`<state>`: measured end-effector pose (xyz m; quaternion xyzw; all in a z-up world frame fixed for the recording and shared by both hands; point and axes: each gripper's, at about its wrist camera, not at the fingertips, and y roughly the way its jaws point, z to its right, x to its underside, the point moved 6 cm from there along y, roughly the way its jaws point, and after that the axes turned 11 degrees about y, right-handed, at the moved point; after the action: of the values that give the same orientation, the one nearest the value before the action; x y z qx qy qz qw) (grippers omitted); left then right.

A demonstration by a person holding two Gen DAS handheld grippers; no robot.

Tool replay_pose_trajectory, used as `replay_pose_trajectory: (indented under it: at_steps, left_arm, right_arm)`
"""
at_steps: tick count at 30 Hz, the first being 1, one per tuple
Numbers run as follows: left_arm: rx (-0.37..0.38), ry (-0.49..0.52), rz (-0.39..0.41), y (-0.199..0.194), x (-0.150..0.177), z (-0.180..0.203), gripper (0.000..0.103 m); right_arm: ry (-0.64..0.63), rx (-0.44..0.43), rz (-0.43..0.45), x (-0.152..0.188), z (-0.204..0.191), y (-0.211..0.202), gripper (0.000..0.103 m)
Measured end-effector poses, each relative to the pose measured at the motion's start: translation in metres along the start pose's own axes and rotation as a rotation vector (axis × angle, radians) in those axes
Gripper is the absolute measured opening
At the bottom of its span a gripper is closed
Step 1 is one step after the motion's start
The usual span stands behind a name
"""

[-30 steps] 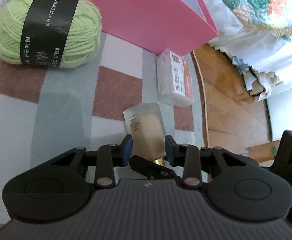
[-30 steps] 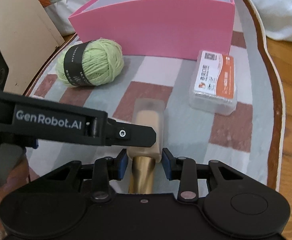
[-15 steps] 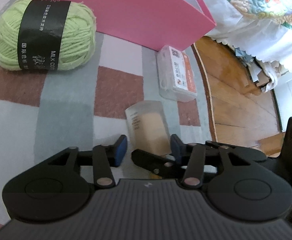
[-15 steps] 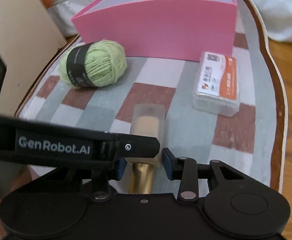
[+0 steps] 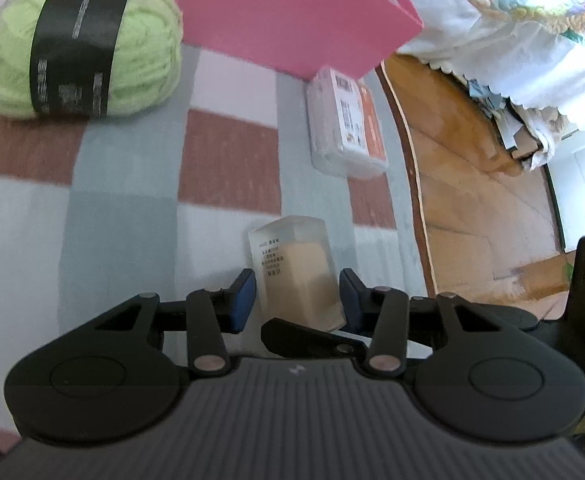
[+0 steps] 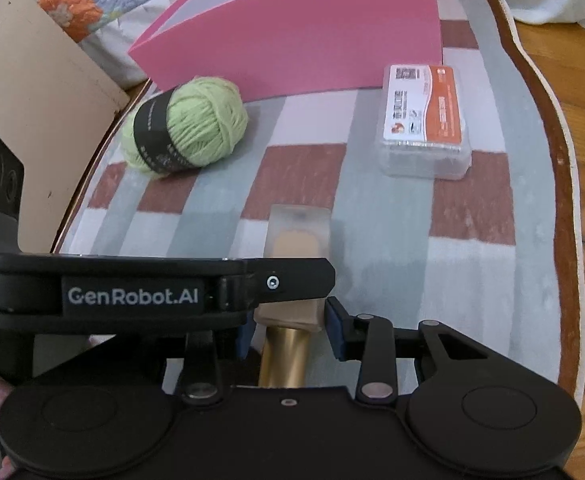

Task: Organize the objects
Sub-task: 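Grasp the beige foundation bottle by its cap with the right tool, then lift the foundation bottle into the pink box and open the right tool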

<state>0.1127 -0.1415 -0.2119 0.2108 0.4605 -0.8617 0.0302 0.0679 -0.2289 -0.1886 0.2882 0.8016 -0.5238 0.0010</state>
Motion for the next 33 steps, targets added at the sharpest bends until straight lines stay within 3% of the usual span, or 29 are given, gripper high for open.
replay_pose_trajectory:
  at_steps: [5,8,16,27,33]
  left_arm:
    - [-0.005,0.008,-0.063,-0.013,0.011,0.012,0.044]
    - [-0.011,0.022,-0.095,-0.023,0.012,0.021,0.044]
    - [-0.043,0.035,-0.048,-0.071,-0.005,0.049,0.044]
    - [-0.096,0.128,0.122,-0.157,-0.075,0.082,0.044]
    - [-0.131,0.104,0.201,-0.188,-0.123,0.076,0.044]
  right_arm:
    - [-0.032,0.061,-0.097,0.011,-0.011,-0.011,0.042]
    - [-0.027,0.045,-0.135,0.017,-0.014,-0.020,0.042]
    - [-0.064,0.012,-0.164,0.010,-0.032,-0.062,0.042]
    - [-0.198,-0.019,-0.021,-0.043,-0.087,-0.132,0.042]
    - [-0.277,-0.034,0.047,-0.086,-0.119,-0.155,0.042]
